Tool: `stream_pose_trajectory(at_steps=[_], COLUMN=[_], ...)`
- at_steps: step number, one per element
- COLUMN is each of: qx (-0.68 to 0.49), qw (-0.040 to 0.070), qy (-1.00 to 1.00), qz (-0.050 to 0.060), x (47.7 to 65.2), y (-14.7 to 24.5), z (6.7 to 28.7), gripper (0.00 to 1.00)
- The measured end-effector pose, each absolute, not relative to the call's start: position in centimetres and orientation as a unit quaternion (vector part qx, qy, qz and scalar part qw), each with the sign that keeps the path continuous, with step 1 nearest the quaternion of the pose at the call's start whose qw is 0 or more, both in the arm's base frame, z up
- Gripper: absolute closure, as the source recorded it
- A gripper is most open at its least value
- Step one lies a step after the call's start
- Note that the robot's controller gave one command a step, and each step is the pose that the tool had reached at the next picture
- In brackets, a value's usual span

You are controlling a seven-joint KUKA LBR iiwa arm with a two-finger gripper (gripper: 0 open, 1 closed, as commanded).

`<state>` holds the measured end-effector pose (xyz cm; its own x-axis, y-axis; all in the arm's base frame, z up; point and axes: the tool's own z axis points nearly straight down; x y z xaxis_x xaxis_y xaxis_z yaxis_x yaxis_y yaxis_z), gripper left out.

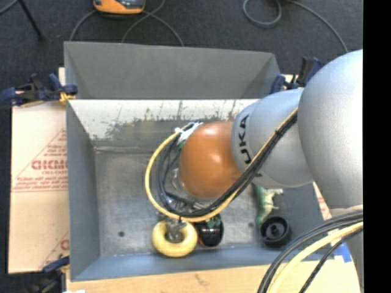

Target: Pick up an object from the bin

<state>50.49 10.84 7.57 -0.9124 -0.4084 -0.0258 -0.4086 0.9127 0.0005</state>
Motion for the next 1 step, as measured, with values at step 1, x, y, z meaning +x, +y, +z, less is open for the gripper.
stream_pose_trajectory(at_steps=[1], qx=[-0.207], qw=[0.011], qy=[0.978], qz=[0.003], x=[50.42], y=[10.76], z=[7.5], gripper=[1.0])
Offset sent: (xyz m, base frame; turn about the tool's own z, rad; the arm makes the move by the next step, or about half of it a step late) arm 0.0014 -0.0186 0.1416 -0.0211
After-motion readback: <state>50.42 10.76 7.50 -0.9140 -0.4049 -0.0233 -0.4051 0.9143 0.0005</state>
